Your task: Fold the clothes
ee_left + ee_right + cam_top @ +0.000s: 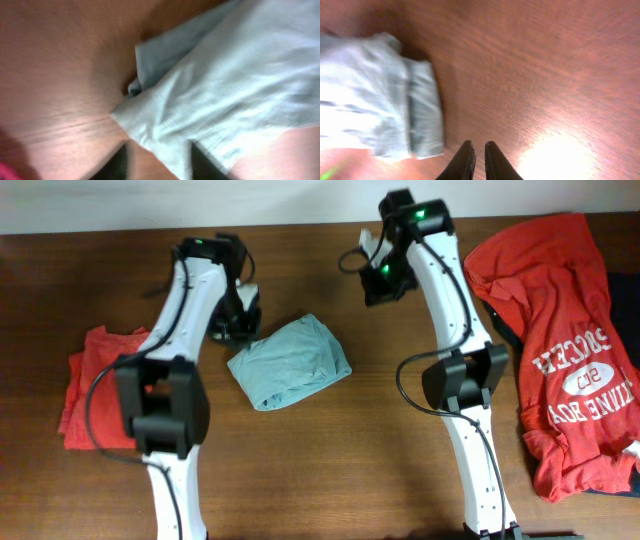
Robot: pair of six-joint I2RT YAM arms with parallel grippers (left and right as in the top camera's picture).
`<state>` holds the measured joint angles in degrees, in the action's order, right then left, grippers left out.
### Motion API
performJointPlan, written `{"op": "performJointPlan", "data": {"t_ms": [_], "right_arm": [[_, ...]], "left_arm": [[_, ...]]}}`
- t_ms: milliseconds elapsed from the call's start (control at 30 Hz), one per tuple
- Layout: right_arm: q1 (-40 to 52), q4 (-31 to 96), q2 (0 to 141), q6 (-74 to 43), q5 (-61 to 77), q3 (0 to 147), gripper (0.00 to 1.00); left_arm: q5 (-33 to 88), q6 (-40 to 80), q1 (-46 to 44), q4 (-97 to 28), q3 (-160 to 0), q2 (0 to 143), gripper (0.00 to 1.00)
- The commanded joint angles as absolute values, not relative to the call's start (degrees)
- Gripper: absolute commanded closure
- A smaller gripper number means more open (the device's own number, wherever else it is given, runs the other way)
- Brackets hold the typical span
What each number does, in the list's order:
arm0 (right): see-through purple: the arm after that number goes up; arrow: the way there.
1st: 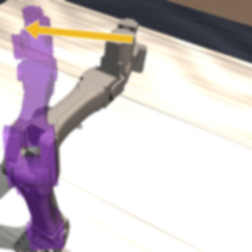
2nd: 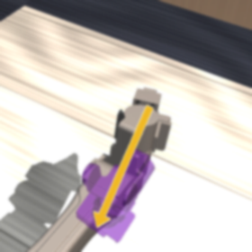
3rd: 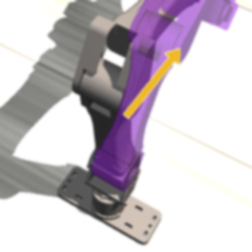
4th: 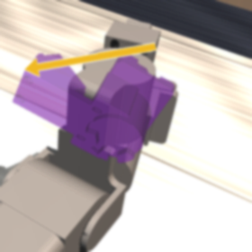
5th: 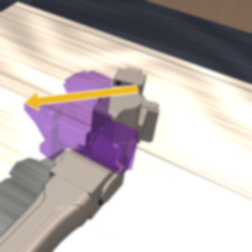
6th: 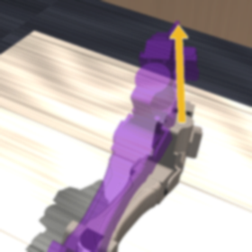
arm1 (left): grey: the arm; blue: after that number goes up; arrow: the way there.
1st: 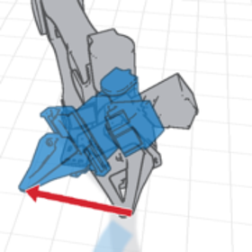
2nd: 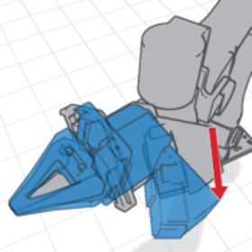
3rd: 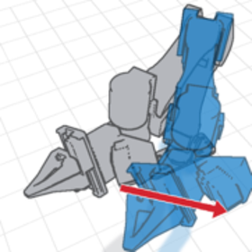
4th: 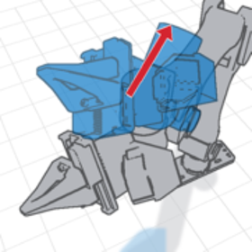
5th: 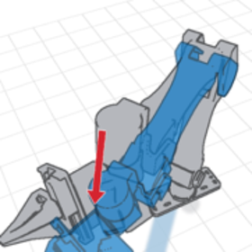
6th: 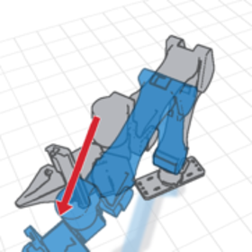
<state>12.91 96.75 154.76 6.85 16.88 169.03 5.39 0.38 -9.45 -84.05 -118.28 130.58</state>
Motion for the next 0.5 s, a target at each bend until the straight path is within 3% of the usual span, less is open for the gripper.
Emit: {"op": "performJointPlan", "data": {"t_ms": [0, 200, 467], "right_arm": [[15.1, 97.4, 149.5, 5.7, 22.4, 172.3, 0.86], [17.0, 97.4, 149.4, 3.9, 23.3, 171.0, 0.87], [17.4, 97.4, 144.4, -2.5, 18.3, 170.5, 0.87]], "left_arm": [[5.8, -3.1, -9.0, -76.6, -118.6, 122.0, 0.24], [5.8, -5.1, -9.0, -70.8, -118.4, 123.6, 0.24], [6.2, -8.3, -9.0, -72.1, -118.2, 127.1, 0.23]]}}
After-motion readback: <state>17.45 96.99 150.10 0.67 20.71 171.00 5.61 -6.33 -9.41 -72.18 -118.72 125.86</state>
